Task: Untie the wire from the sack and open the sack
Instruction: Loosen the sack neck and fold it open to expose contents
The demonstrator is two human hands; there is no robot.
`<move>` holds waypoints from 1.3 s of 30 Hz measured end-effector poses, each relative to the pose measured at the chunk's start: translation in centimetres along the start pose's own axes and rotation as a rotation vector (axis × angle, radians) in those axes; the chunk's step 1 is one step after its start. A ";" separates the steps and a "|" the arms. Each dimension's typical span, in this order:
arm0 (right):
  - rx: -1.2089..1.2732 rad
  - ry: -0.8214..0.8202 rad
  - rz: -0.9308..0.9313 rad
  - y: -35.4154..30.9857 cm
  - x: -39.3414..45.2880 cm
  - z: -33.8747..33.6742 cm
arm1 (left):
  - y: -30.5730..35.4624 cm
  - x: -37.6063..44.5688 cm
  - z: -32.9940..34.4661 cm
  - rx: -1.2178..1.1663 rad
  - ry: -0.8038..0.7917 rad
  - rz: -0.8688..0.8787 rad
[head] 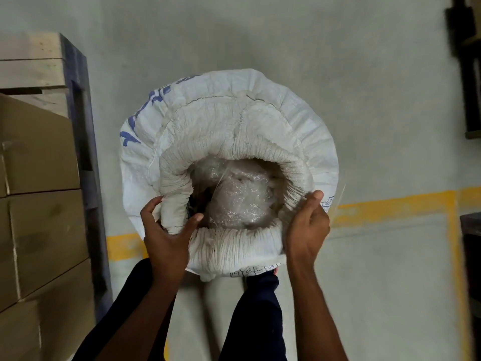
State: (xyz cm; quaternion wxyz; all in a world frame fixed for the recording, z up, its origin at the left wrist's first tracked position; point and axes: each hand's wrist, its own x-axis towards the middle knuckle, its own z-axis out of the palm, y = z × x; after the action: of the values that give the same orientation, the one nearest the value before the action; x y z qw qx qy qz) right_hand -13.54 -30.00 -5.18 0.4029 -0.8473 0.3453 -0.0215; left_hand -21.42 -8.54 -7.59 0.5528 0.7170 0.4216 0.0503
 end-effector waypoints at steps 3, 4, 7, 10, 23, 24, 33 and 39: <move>-0.059 -0.077 0.000 0.4 0.4 -1.6 | 0.0 -0.3 -0.8 0.049 -0.004 0.003; -0.082 -0.103 0.006 0.6 0.4 -2.0 | 0.0 -0.4 -1.0 0.065 -0.004 0.000; -0.134 -0.148 0.038 1.0 0.3 -2.7 | -0.5 -1.0 -1.1 0.103 0.002 0.002; -0.184 -0.090 0.078 1.0 -0.2 -2.4 | -0.7 -1.3 -0.7 0.147 0.019 0.003; 0.360 0.019 -0.545 -6.2 -2.7 2.7 | 5.4 1.4 3.9 0.015 -0.220 0.378; 0.406 -0.082 -0.548 -6.9 -3.0 3.6 | 6.1 1.8 4.9 -0.092 -0.298 0.255; 0.154 -0.307 -0.536 -7.9 2.7 6.5 | 7.7 8.3 7.3 0.074 -0.235 0.418; 0.024 -0.425 -0.847 -12.3 8.0 5.5 | 10.8 12.1 7.6 0.177 -0.156 0.628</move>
State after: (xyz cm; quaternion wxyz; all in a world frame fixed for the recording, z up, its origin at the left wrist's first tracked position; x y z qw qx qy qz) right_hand 1.24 -25.75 -2.27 0.4302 -0.8945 -0.1209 -0.0139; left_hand -3.60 -6.59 -6.23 0.4764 0.8589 0.1391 0.1266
